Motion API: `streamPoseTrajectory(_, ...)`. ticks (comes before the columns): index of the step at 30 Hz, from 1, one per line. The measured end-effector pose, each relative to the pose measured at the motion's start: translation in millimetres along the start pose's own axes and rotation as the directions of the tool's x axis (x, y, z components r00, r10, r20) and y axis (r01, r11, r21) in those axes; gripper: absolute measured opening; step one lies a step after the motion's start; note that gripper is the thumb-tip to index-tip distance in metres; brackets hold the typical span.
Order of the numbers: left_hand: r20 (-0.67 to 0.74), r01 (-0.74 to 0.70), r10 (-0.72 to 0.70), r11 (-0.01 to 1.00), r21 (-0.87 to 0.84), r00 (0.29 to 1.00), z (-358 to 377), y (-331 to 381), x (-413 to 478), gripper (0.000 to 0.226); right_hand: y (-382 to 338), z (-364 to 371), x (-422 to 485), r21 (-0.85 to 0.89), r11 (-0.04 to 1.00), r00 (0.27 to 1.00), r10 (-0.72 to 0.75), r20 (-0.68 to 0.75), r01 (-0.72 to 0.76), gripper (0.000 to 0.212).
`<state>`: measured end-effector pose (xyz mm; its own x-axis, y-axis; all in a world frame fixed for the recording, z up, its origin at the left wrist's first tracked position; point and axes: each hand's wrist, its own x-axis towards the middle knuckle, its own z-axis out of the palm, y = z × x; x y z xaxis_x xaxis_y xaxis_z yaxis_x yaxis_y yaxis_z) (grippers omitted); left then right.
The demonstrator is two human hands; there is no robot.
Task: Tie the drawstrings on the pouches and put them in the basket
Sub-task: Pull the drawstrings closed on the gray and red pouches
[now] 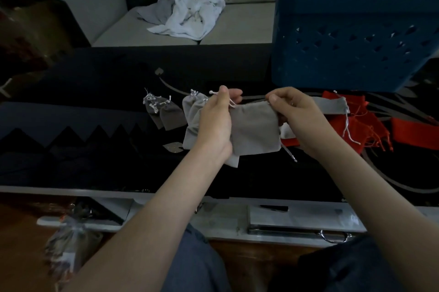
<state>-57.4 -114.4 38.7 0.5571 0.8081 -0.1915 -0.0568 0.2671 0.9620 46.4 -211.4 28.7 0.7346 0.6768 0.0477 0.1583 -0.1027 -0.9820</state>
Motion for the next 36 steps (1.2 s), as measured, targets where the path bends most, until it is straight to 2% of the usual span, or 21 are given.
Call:
streamPoseTrajectory(5, -0.047, 0.052, -0.054, 0.998, -0.038, 0.997, -2, 1, 1, 0.045, 3, -3, 0, -0.008, 1.0, 1.0, 0.021, 0.02, -0.02, 0.013)
streamPoseTrajectory(14, -0.017, 0.159, -0.162, 0.979, -0.131, 0.987, -2, 5, -2, 0.043, 2, -10, 2, 0.269, 0.961, 0.997, 0.077, -0.029, -0.066, 0.031)
streamPoseTrajectory(16, -0.003, 0.187, -0.19, 0.969, -0.164, 0.982, -2, 7, -3, 0.042, -3, -9, 2, 0.42, 0.904, 0.996, 0.084, -0.004, -0.074, 0.031)
streamPoseTrajectory(19, 0.004, 0.213, -0.218, 0.952, -0.218, 0.976, 0, 8, -5, 0.042, -7, -9, 1, 0.682, 0.719, 0.989, 0.134, 0.055, -0.135, 0.029)
streamPoseTrajectory(22, 0.015, 0.224, -0.228, 0.939, -0.259, 0.974, 2, 9, -6, 0.042, -5, -11, 1, 0.798, 0.585, 0.988, 0.125, 0.089, -0.146, 0.026)
streamPoseTrajectory(29, 0.057, 0.282, -0.278, 0.908, -0.311, 0.959, 0, 10, -5, 0.044, -3, -13, 4, 0.911, 0.404, 0.996, 0.074, 0.05, -0.076, 0.019)
streamPoseTrajectory(32, 0.056, 0.232, -0.227, 0.908, -0.348, 0.972, -2, 10, -4, 0.047, -2, -15, 7, 0.943, 0.329, 0.992, 0.123, 0.007, -0.047, 0.019)
streamPoseTrajectory(36, 0.054, 0.164, -0.156, 0.869, -0.467, 0.986, -4, 16, -1, 0.047, -4, -20, 9, 0.936, 0.346, 0.989, 0.146, 0.008, -0.059, 0.028)
